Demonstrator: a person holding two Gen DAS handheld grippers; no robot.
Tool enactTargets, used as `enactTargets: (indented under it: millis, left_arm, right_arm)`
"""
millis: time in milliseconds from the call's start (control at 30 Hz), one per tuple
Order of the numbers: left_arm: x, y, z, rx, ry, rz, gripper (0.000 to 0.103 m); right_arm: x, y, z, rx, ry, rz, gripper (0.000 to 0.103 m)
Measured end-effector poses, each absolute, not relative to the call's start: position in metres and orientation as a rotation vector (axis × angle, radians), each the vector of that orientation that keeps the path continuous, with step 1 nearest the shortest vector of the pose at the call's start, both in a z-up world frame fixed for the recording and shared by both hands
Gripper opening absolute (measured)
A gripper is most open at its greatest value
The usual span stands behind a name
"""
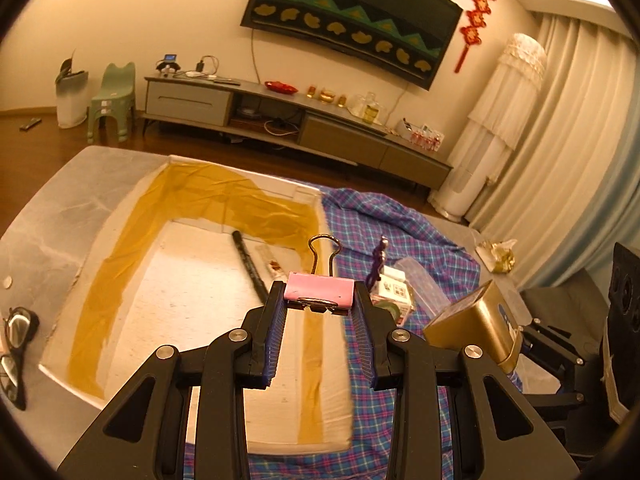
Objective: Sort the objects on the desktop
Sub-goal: 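Carry the pink binder clip and gold box over the cardboard box with both tools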
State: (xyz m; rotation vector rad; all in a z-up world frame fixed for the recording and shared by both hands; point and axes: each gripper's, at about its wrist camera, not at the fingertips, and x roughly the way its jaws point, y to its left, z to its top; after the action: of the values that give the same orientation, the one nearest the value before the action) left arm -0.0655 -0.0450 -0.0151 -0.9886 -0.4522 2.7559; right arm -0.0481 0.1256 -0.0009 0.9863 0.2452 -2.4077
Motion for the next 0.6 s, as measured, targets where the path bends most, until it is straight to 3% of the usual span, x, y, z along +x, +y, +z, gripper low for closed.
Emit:
enactTargets:
  millis: [600]
  left_arm:
    - [-0.078, -0.113, -0.035, -1.105, -0.737, 2.702, 0.033]
  right_arm:
    - [-0.073, 0.045, 0.005, 0.99, 0.383, -2.305, 0.049]
